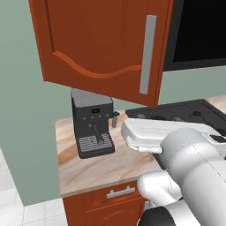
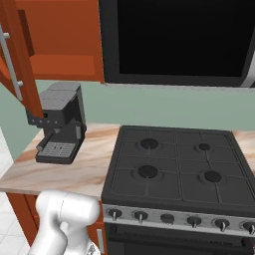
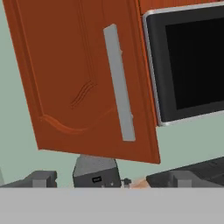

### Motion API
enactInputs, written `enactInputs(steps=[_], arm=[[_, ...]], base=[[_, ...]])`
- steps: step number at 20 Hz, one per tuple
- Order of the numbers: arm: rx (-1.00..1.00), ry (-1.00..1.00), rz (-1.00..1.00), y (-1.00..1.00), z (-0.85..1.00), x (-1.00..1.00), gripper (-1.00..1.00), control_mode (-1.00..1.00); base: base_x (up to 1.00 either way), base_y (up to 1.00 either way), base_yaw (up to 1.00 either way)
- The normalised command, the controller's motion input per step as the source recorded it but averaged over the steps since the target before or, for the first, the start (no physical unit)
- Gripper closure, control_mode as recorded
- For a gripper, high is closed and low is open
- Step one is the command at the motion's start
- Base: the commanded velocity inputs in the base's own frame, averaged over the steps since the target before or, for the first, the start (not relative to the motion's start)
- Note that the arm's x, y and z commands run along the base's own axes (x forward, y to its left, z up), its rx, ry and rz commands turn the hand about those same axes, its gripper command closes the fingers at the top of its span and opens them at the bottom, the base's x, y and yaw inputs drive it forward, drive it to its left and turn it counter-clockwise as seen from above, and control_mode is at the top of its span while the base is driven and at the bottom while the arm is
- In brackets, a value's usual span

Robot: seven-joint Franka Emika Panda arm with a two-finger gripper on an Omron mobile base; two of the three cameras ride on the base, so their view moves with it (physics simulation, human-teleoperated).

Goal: Close all open cabinet doors.

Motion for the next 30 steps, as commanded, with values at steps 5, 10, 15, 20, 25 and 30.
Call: enactInputs(steps=[5,10,15,20,25,30], arm=[[0.06,-0.15,-0.02,0.00,0.00,0.43,-1.00,-1.00],[0.00,-0.02,-0.02,0.00,-0.14,0.41,-1.00,-1.00],[0.00,0.00,0.00,0.07,-0.18,0.68,-1.00,-1.00],[0.01,0.00,0.00,0.03,-0.22,0.65,-1.00,-1.00],[0.00,-0.01,0.00,0.10,-0.27,0.51,-1.00,-1.00],[0.00,-0.02,0.00,0.10,-0.19,0.43,-1.00,-1.00]], base=[[0.00,0.00,0.00],[0.00,0.00,0.00],[0.00,0.00,0.00],[0.00,0.00,0.00],[0.00,0.00,0.00],[0.00,0.00,0.00]])
